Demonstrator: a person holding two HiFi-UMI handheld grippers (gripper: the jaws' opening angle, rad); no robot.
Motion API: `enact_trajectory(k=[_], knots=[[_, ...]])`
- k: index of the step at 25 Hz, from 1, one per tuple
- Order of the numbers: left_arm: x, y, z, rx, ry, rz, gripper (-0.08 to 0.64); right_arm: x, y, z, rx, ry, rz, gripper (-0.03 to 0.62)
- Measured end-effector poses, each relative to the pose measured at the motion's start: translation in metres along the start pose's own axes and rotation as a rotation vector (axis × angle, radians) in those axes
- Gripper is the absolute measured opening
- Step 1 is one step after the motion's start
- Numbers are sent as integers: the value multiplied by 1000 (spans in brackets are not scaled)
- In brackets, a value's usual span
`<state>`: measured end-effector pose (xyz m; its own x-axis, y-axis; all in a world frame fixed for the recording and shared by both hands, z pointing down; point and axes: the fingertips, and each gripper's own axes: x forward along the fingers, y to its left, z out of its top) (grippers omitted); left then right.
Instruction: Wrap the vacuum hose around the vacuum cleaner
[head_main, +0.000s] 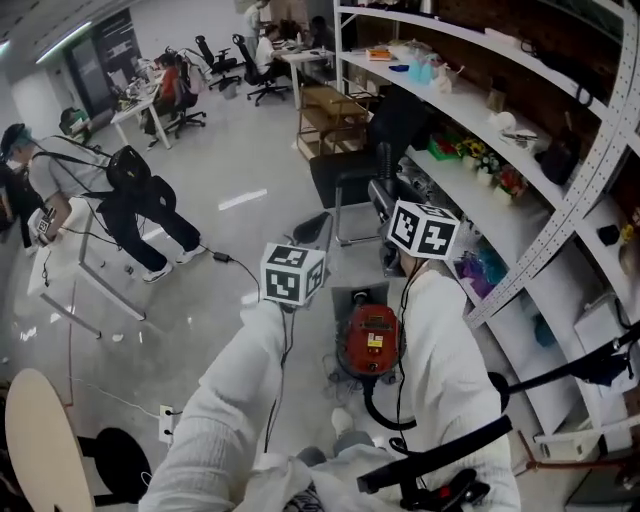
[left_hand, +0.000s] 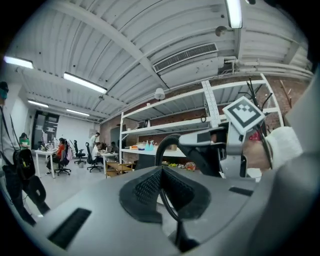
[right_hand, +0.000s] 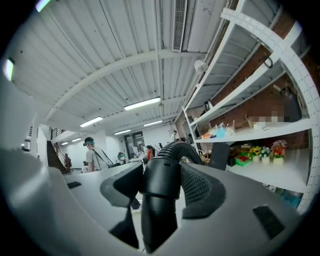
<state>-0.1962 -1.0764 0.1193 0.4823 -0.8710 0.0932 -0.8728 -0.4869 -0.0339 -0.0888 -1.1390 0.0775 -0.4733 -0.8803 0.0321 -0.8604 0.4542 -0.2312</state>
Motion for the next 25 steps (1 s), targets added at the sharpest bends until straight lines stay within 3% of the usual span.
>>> enact_trajectory(k=[2, 5, 11, 15, 19, 25], knots=[[10, 37, -16, -11, 23, 46, 2, 44, 0, -33, 7, 61, 31, 238], [6, 88, -48, -90, 48, 125, 2, 97, 25, -82, 43, 137, 98, 239], [-79, 161, -127, -199, 94, 280, 2, 132, 155, -198, 48, 305, 289, 239], [-172, 177, -167, -232, 117, 338, 2, 89, 243, -275, 98, 406, 366, 238], [-256, 166, -201, -265, 149, 353, 2, 15, 313, -335, 76, 498, 430, 238], [-323, 111, -240, -291, 210, 327, 2, -92, 360, -391, 73, 611, 491, 238]])
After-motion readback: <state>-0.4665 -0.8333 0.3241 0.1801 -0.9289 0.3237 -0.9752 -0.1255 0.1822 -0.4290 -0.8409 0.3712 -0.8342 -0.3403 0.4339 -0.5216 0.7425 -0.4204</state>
